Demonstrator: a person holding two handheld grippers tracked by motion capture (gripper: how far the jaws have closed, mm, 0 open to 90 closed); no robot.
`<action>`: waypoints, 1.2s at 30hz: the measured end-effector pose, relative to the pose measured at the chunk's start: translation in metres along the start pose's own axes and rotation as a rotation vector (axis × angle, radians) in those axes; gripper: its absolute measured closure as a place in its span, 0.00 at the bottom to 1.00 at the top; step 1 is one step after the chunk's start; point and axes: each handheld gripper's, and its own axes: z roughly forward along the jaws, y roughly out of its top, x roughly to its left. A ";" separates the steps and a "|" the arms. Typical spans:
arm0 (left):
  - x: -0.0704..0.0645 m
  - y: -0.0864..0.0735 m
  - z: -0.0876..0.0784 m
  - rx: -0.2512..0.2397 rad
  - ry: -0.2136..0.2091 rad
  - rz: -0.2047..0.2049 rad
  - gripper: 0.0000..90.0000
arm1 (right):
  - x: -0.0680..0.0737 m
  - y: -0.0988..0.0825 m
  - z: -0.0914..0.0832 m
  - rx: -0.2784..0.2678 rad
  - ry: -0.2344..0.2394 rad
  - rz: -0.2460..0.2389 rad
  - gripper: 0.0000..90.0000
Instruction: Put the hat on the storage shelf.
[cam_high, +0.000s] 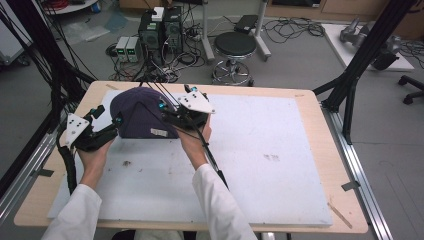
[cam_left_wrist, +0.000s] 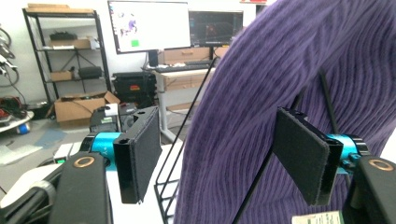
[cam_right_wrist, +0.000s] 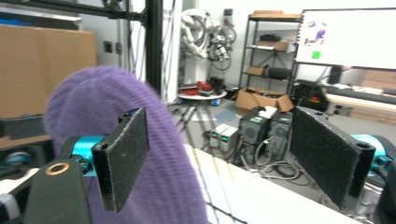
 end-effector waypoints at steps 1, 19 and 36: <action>0.000 0.002 -0.001 -0.001 0.000 -0.002 0.36 | -0.004 0.001 -0.003 -0.005 -0.018 -0.002 0.22; -0.003 0.033 -0.031 -0.126 -0.026 -0.057 0.26 | -0.082 0.005 -0.096 -0.065 -0.194 0.052 0.22; 0.012 0.039 -0.068 -0.134 0.032 -0.066 0.23 | -0.120 -0.004 -0.189 -0.037 -0.348 -0.021 0.21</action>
